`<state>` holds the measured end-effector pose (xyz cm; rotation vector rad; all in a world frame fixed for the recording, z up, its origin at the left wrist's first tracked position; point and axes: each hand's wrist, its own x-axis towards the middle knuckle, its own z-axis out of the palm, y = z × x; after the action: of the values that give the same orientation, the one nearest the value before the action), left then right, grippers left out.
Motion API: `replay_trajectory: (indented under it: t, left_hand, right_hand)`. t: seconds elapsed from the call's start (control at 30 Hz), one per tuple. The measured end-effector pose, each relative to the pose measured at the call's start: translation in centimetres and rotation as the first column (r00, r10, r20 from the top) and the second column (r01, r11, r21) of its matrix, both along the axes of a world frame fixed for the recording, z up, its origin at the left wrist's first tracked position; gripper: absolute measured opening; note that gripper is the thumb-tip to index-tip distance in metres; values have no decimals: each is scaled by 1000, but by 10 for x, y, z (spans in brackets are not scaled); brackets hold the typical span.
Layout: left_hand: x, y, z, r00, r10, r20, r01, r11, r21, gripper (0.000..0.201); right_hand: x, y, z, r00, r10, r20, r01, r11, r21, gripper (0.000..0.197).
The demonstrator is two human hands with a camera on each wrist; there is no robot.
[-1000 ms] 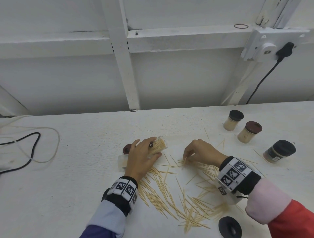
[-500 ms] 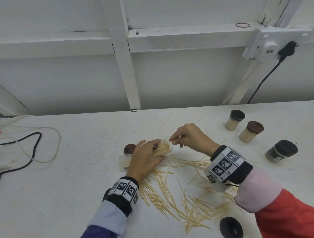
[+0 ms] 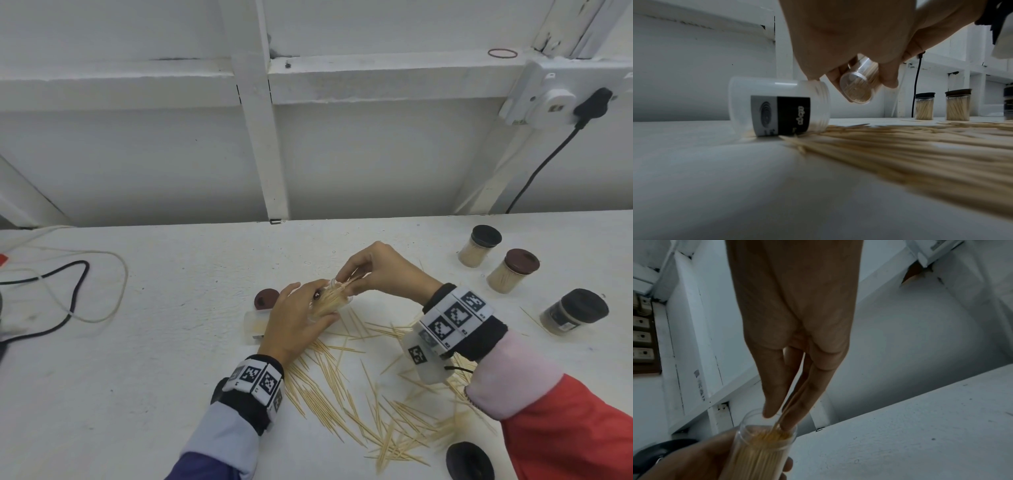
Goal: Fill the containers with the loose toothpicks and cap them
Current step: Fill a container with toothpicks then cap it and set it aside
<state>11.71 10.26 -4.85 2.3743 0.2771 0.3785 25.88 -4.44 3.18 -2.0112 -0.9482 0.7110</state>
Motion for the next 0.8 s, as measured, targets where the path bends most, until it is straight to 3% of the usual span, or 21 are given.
replay_trajectory:
  t: [0.17, 0.4, 0.6, 0.7, 0.8]
  left_hand:
    - [1, 1, -1, 1000, -19, -1, 19, 1000, 7, 59]
    - [0, -1, 2, 999, -33, -7, 33, 999, -14, 58]
    - [0, 3, -4, 999, -9, -53, 7, 999, -39, 64]
    - [0, 4, -6, 998, -12, -54, 10, 999, -31, 65]
    - [1, 4, -6, 998, -13, -64, 11, 999, -36, 65]
  right_hand:
    - [1, 0, 2, 1000, -31, 3, 31, 999, 8, 19]
    - [-11, 6, -5, 981, -45, 191, 31, 997, 75, 11]
    - [-9, -3, -5, 986, -147, 77, 132, 976, 175, 11]
    - [1, -17, -9, 982, -141, 123, 135, 989, 55, 18]
    - [10, -35, -16, 988, 27, 152, 20, 953, -302, 33]
